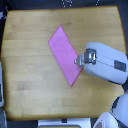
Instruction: Folding a cloth
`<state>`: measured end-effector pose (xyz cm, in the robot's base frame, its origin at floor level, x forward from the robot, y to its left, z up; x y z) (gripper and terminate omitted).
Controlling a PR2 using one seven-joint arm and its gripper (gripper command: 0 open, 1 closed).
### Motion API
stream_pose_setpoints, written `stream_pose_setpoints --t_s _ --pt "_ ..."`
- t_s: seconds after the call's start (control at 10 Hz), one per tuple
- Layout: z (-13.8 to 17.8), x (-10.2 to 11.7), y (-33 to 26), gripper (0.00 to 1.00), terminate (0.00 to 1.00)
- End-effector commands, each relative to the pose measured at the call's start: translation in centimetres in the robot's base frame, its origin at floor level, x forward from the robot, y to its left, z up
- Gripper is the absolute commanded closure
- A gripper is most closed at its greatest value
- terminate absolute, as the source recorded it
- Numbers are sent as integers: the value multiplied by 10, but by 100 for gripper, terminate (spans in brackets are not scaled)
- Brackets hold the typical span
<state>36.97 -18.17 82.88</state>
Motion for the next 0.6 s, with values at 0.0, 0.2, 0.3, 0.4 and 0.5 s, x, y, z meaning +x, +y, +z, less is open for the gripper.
stream_pose_setpoints --t_s 0.0,0.2,0.3,0.4,0.5 --pt "-10 -40 57 0 0" --pt "-10 -44 74 0 0" --pt "-7 -47 85 0 0" --pt "-8 -51 93 0 0" --pt "-13 -52 96 0 0"
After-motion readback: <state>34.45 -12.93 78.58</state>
